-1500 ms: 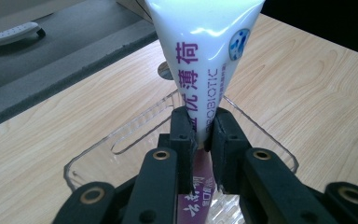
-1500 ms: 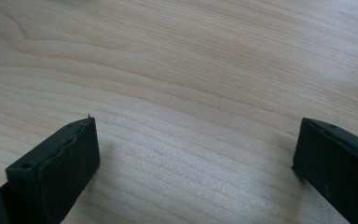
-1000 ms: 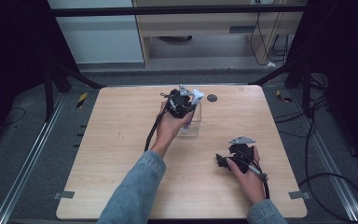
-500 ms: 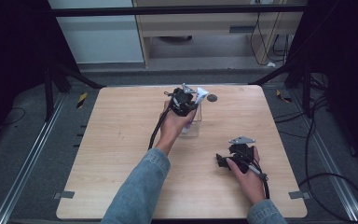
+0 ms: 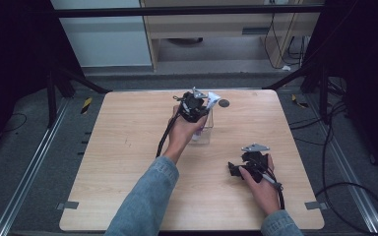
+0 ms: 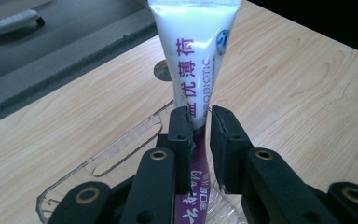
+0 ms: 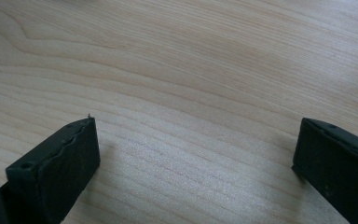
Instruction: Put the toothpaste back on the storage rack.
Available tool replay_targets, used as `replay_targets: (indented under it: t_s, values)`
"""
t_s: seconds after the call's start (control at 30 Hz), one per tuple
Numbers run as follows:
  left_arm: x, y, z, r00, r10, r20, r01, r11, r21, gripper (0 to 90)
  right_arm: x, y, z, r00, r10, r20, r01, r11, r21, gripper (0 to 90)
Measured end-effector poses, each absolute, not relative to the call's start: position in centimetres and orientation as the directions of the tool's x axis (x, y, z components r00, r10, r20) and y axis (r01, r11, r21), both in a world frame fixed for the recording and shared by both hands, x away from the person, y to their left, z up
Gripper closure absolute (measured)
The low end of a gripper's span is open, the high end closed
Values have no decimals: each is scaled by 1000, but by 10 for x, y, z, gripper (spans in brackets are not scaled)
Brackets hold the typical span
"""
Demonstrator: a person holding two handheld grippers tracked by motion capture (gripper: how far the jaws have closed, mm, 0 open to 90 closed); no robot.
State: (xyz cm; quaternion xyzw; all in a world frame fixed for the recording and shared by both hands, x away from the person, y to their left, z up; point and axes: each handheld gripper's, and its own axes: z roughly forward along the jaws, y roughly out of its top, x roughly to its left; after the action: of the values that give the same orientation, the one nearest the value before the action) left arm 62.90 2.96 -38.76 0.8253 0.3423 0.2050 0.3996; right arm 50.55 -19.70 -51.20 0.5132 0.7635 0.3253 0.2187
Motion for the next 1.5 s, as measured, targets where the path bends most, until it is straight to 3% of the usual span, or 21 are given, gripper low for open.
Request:
replay_targets:
  t_s: [0.73,1.13,1.23,1.5]
  values:
    - [613,43,-384,687,720,95,372,-461,806,614,506,-197,-512,-380,925,-6,637,267,723,6]
    - [608,55,-376,688,724,58,392,-437,810,444,506,-197,-512,-380,925,-6,637,266,723,6]
    - [608,60,-375,649,759,56,405,-407,819,306,506,-197,-512,-379,925,-6,637,266,723,6]
    - [604,63,-374,658,752,39,410,-401,819,192,506,-197,-512,-379,925,-6,637,266,723,6]
